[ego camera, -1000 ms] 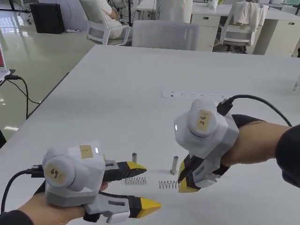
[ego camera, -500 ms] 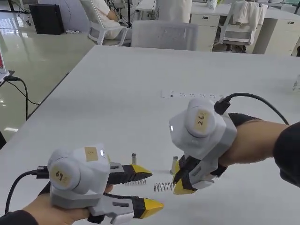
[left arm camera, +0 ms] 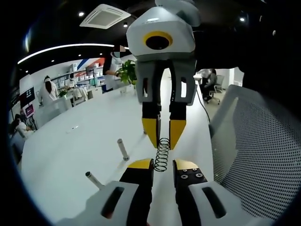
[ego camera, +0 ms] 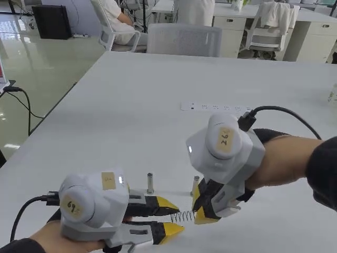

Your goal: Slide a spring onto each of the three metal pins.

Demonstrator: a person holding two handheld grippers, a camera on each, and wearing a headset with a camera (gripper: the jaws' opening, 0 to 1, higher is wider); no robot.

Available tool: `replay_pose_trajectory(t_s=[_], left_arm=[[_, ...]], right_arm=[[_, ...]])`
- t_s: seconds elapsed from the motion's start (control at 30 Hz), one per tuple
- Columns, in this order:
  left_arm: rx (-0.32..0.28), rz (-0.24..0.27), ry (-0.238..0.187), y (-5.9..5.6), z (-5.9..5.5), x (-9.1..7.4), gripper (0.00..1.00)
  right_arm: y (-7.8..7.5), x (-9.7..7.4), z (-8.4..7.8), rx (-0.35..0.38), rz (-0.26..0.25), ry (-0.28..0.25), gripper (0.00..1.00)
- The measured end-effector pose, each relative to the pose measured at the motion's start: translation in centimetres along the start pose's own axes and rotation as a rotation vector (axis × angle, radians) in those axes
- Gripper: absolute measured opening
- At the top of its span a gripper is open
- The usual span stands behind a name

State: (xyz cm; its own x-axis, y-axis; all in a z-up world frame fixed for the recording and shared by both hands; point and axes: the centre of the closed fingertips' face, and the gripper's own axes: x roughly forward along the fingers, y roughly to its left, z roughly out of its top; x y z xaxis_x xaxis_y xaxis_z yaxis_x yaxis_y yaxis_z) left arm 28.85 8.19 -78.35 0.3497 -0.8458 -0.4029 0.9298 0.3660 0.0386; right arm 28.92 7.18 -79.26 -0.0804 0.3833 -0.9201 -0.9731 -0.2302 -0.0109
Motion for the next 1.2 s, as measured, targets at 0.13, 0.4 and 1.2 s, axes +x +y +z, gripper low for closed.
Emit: replay_pose_trajectory(t_s=[0.13, 0.4, 1.2], left_arm=[[0.013, -0.005, 0.007, -0.1, -0.2, 0.0, 0.09], [0.021, -0.005, 0.015, -0.2, -0.3, 0.0, 0.08], [0.011, 0.006, -0.003, 0.1, -0.1, -0.1, 0.08]], right_arm=[[0.3, 0.0, 0.1, -0.007, 0.01, 0.002, 0.13], [0.4, -0.8, 0.8, -0.004, 0.01, -0.014, 0.13], [0.3, -2.2, 3.9, -0.003, -0.009, -0.111, 0.13]])
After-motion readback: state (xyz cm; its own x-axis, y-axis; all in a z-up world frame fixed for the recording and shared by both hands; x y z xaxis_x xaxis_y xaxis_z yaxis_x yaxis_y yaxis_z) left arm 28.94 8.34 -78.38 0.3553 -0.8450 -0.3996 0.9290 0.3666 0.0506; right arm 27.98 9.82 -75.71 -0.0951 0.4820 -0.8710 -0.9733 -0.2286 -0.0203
